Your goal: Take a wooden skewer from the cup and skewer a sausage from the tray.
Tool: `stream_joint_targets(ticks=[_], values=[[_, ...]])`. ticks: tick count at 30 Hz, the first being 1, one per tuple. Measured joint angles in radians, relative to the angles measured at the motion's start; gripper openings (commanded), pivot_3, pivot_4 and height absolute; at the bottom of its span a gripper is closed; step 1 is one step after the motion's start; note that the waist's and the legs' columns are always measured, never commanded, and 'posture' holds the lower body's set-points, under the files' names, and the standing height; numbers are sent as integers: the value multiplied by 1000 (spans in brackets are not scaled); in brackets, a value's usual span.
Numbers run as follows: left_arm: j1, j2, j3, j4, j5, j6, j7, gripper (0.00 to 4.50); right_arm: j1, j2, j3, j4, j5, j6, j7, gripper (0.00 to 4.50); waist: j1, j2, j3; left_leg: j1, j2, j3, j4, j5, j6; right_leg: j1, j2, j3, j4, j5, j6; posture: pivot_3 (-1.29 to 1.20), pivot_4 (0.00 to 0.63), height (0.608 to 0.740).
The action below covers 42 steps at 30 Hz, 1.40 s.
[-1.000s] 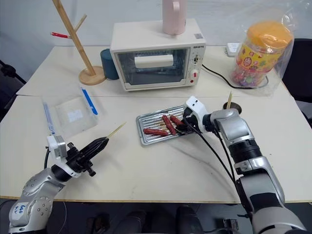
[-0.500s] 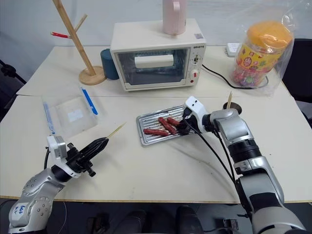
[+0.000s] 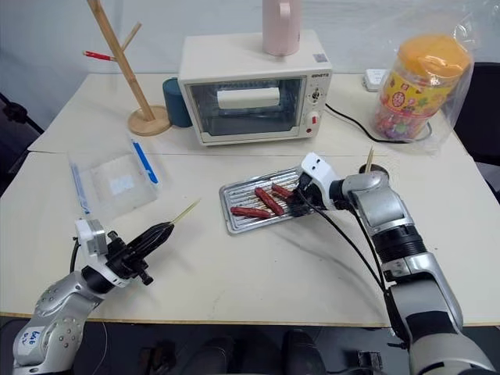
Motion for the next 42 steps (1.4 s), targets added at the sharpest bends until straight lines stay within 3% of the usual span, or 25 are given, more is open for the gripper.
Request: stream_joint_targets(ticks=[7, 19, 34, 42], values=[[-24, 35, -2, 0, 4, 6, -33, 0, 45, -52, -52, -135, 32, -251, 76, 503, 1, 0, 0, 0, 0, 0, 0, 0, 0, 0, 0, 0, 0, 0, 0, 0, 150, 740], [-171, 268, -61, -71, -133, 245, -214, 0, 173, -98, -73, -281, -44, -743, 41, 503, 0, -1, 1, 0, 0, 0, 0, 0, 0, 0, 0, 0, 0, 0, 0, 0, 150, 740], [-278, 276, -106, -13, -121, 273, -297, 0, 265, -139, -72, -381, -24, -787, 51, 503, 1, -1, 1, 0, 1, 0, 0, 0, -1, 0, 1, 0, 1, 0, 0, 0, 150, 740], [-298, 236, -140, 3, -94, 264, -295, 0, 288, -147, -72, -383, -21, -784, 59, 503, 2, -1, 1, 0, 1, 0, 1, 0, -1, 0, 1, 0, 1, 0, 0, 0, 150, 740]])
